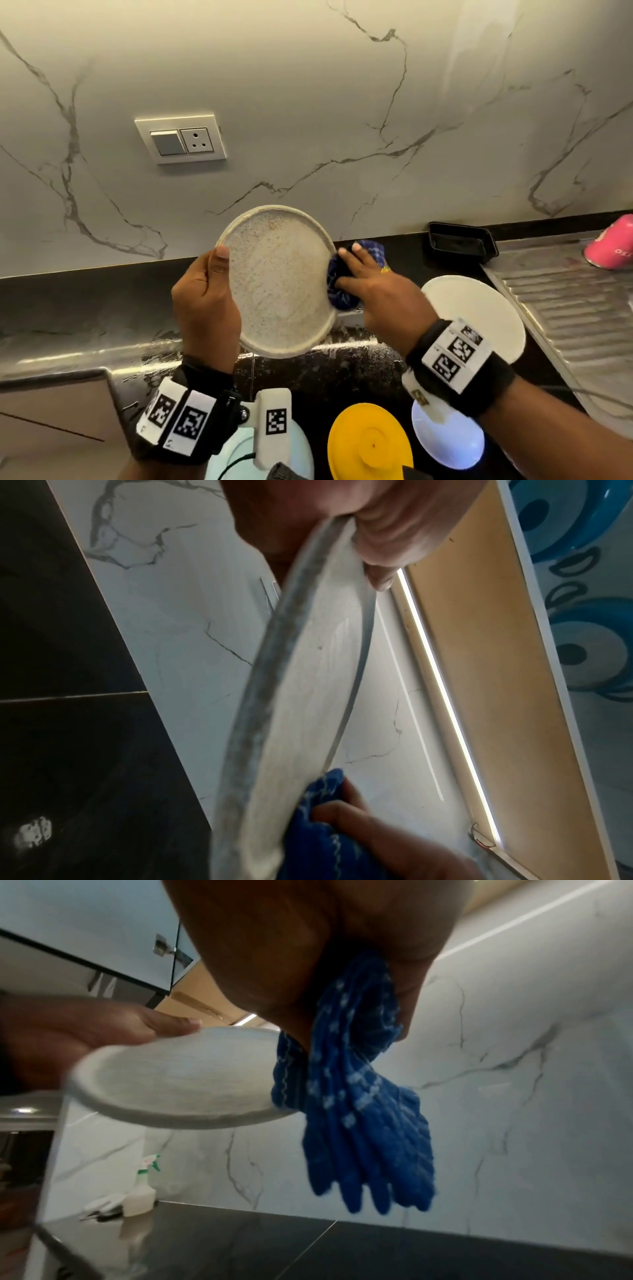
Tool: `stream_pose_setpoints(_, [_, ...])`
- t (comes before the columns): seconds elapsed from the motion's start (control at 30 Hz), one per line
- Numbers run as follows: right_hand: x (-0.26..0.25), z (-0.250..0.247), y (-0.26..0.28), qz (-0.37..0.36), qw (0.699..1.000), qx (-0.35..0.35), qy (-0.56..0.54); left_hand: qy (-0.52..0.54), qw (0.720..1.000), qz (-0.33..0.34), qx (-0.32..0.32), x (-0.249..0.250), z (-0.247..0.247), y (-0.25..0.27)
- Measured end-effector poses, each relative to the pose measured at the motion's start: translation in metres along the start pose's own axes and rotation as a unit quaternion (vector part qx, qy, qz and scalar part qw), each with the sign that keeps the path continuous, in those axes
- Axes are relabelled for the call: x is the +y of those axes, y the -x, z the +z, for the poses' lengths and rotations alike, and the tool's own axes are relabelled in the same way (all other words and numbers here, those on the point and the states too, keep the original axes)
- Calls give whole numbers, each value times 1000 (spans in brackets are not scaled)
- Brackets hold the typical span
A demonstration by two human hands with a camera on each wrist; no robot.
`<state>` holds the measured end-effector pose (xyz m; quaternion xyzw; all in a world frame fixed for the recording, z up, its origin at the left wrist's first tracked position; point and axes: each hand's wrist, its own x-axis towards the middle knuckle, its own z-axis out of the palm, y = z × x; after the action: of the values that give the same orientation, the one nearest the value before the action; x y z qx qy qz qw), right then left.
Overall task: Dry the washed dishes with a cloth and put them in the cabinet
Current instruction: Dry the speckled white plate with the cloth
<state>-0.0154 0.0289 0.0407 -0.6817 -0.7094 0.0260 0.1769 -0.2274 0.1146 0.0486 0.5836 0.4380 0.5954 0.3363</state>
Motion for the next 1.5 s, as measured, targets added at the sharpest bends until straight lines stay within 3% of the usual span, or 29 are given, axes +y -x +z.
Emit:
stream_pose_setpoints(0.1, [-24, 6, 17, 18, 995, -84, -43, -9, 999, -5, 47, -4, 6, 2])
stream_pose_setpoints(0.23, [-37, 14, 27, -6, 992, -90, -90, 3, 997, -38, 63, -10, 9, 5])
stream_pose_setpoints(0.33, [-25, 8, 23, 25, 996, -57, -59, 8, 998, -53, 34, -13, 5, 4])
stream_pose_setpoints(0.5, [-7, -21, -18, 92, 996, 10, -9, 28, 995, -69, -68, -4, 5, 17])
stream_pose_setpoints(0.63, [-28, -27, -45, 38, 998, 37, -32, 10, 991, -53, -126, 2, 14, 29])
stream_pose_setpoints(0.77, [-68, -9, -38, -83, 992, 24, -88, 92, 982, -113, -124, 0, 15, 27])
stream_pose_setpoints(0.83, [-73, -2, -34, -106, 991, 26, -81, 101, 981, -109, -121, 0, 12, 26])
stream_pose_setpoints(0.9, [-64, -5, -40, -67, 995, 43, -66, 72, 988, -85, -112, -3, 8, 27])
stream_pose_setpoints(1.07, [-33, -13, -48, 145, 985, 9, -91, -18, 999, -12, -29, -6, 6, 31])
stream_pose_setpoints(1.17, [-26, -6, -38, 185, 978, -3, -98, -5, 998, -41, -41, -11, 8, 30])
stream_pose_setpoints(1.23, [-29, -5, -37, 159, 977, 33, -137, 8, 994, -68, -80, -13, 10, 32])
stream_pose_setpoints(1.33, [-48, -5, -37, 44, 979, 57, -188, 56, 987, -93, -114, -10, 15, 32])
stream_pose_setpoints(1.4, [-62, 1, -32, -58, 975, 28, -213, 98, 984, -117, -96, -8, 15, 25])
stream_pose_setpoints(1.5, [-62, 10, -14, -198, 965, -23, -169, 132, 975, -156, -88, -10, 9, 14])
